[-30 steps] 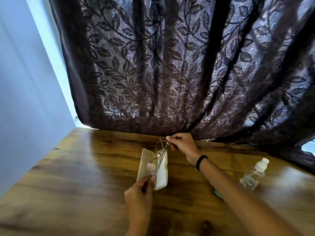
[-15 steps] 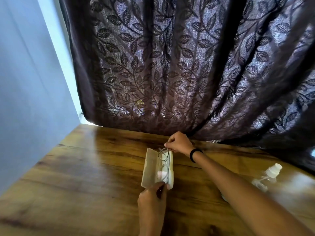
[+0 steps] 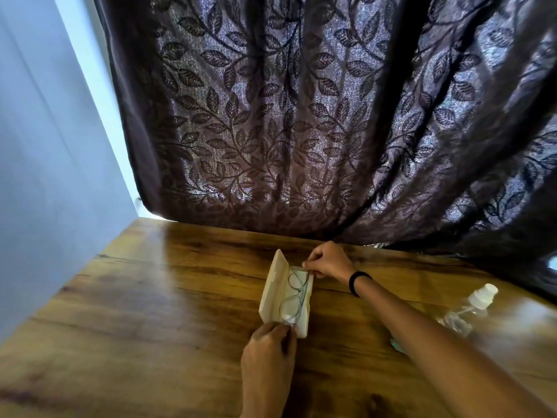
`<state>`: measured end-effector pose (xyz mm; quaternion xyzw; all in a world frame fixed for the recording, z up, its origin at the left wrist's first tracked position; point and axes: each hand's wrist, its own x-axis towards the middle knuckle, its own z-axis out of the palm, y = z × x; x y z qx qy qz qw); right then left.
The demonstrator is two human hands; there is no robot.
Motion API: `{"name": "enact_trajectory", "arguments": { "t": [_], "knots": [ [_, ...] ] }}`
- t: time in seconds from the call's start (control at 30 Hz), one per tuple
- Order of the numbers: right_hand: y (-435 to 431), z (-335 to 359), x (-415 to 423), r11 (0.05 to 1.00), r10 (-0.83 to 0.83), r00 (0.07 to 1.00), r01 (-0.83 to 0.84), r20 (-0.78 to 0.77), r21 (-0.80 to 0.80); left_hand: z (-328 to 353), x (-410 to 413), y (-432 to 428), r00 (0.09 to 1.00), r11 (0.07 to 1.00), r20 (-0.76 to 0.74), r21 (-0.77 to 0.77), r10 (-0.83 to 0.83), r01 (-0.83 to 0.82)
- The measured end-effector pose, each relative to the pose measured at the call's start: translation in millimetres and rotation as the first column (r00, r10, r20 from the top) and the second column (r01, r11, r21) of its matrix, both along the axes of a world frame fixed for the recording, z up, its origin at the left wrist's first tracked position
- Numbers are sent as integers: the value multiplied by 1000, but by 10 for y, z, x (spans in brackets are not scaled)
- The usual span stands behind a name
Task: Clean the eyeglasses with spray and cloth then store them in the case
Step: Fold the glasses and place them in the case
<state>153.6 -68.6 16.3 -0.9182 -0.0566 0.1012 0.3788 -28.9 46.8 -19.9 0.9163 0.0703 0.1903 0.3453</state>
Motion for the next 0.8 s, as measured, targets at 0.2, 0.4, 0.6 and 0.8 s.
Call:
{"name": "enact_trajectory", "arguments": {
  "t": [0.2,0.4,0.6,0.8],
  "knots": [
    [-50,-34,-48,994,-59,997,62,-40,88,-4,-5,-8,1000,1000,-26,14,-12,13],
    [-77,-30,-66,985,-75,993,89,-93,151,-40,-7,-14,1000,1000,-3,3,-13,13],
    [-82,-55,-68,987,-113,992,119,-64,112,-52,-14,-8,999,999,6,-10,-50,50],
    [-97,-42,-59,987,-140,989,144,-51,68,-57,-16,0,996,996,-1,-6,-90,90]
  ]
}}
